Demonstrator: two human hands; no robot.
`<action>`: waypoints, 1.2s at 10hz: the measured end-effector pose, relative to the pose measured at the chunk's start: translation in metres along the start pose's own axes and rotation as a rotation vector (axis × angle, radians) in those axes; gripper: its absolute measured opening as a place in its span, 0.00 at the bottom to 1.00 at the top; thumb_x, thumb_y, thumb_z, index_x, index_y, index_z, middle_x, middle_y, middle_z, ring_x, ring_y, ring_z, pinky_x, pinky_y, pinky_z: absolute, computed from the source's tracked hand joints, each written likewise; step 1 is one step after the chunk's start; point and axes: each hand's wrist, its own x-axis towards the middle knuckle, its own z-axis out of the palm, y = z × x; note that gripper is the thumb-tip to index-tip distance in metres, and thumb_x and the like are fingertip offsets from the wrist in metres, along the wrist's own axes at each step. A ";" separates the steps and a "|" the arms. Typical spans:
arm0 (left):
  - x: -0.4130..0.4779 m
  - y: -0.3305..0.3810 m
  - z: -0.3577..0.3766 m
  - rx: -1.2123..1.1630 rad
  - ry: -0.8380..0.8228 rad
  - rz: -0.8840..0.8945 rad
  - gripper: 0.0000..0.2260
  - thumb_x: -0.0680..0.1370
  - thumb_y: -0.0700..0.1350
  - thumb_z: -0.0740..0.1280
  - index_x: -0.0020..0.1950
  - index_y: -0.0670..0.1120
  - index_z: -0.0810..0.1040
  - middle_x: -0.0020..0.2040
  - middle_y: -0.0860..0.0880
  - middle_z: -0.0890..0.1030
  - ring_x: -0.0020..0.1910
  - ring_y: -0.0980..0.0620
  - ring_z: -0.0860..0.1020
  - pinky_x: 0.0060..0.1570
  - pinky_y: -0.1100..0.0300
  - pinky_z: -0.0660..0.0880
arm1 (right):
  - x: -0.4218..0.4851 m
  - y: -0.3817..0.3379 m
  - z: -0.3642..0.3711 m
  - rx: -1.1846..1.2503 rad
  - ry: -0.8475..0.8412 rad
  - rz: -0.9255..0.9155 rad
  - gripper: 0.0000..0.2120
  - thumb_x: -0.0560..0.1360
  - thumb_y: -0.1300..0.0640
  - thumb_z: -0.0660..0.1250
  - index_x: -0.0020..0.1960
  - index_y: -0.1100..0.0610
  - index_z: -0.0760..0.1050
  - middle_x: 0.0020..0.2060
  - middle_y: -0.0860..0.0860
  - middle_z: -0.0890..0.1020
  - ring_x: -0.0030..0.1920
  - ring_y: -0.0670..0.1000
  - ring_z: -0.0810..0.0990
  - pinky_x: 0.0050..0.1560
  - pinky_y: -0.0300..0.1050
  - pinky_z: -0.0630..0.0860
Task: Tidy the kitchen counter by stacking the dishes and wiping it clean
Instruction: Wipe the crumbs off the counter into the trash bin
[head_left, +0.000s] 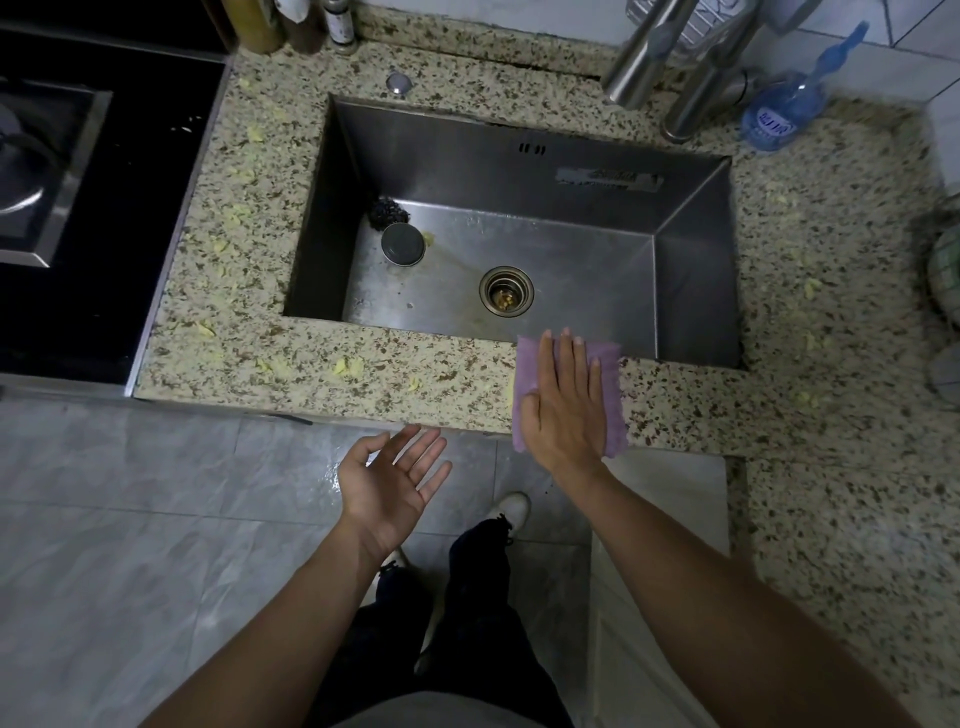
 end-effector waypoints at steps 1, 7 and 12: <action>-0.001 0.007 -0.005 -0.022 0.002 0.017 0.20 0.78 0.49 0.63 0.68 0.42 0.76 0.66 0.38 0.81 0.68 0.40 0.79 0.74 0.40 0.68 | 0.001 -0.011 0.001 0.012 0.008 -0.006 0.36 0.77 0.51 0.47 0.83 0.59 0.51 0.82 0.61 0.55 0.82 0.60 0.53 0.81 0.60 0.51; -0.016 0.053 -0.040 -0.072 0.022 0.056 0.25 0.78 0.49 0.62 0.74 0.42 0.75 0.67 0.39 0.81 0.69 0.41 0.78 0.74 0.42 0.68 | 0.009 -0.094 0.004 0.038 0.027 -0.072 0.34 0.78 0.51 0.48 0.83 0.60 0.52 0.81 0.61 0.58 0.81 0.61 0.55 0.81 0.61 0.52; -0.017 0.087 -0.060 -0.109 0.023 0.066 0.25 0.78 0.48 0.62 0.73 0.41 0.75 0.66 0.39 0.81 0.69 0.41 0.78 0.74 0.41 0.68 | 0.015 -0.155 0.006 0.049 0.042 -0.081 0.34 0.78 0.50 0.47 0.83 0.60 0.51 0.82 0.62 0.55 0.82 0.61 0.53 0.81 0.60 0.50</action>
